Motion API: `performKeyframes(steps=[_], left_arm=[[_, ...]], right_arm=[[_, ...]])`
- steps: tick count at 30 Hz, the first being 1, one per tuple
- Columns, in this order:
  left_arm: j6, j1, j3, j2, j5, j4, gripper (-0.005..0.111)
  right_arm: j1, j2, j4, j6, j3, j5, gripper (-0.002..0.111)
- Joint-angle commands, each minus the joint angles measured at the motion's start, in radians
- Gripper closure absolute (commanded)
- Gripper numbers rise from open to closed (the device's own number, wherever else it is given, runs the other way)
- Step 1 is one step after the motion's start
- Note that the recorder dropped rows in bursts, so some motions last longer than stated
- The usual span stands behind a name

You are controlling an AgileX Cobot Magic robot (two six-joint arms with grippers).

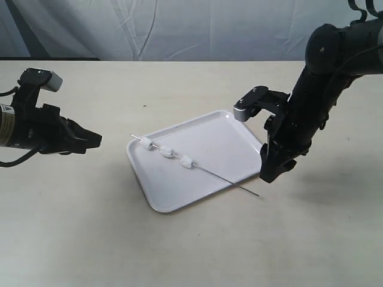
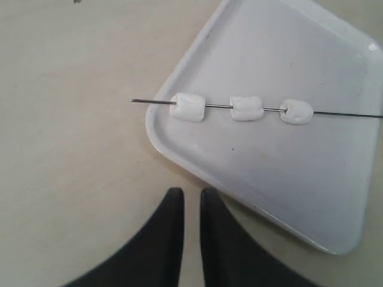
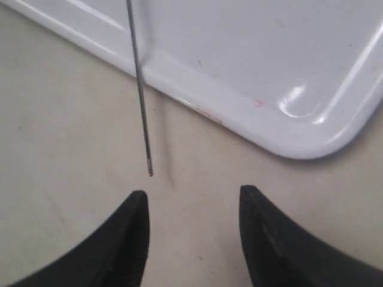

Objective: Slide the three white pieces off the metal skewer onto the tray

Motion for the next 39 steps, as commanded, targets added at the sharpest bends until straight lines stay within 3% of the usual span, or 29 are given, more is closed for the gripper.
performKeyframes(steps=[1, 9, 39], left_arm=[[-0.003, -0.003, -0.023, 0.015, -0.043, -0.004, 0.095], [-0.001, -0.003, -0.025, 0.018, -0.084, -0.004, 0.095], [0.000, -0.003, -0.025, 0.018, -0.125, -0.004, 0.095]], right_arm=[[0.016, 0.007, 0.127, -0.090, 0.004, -0.003, 0.063], [0.121, 0.051, 0.036, -0.093, 0.009, -0.033, 0.071], [0.124, 0.111, 0.016, -0.043, 0.022, -0.097, 0.071]])
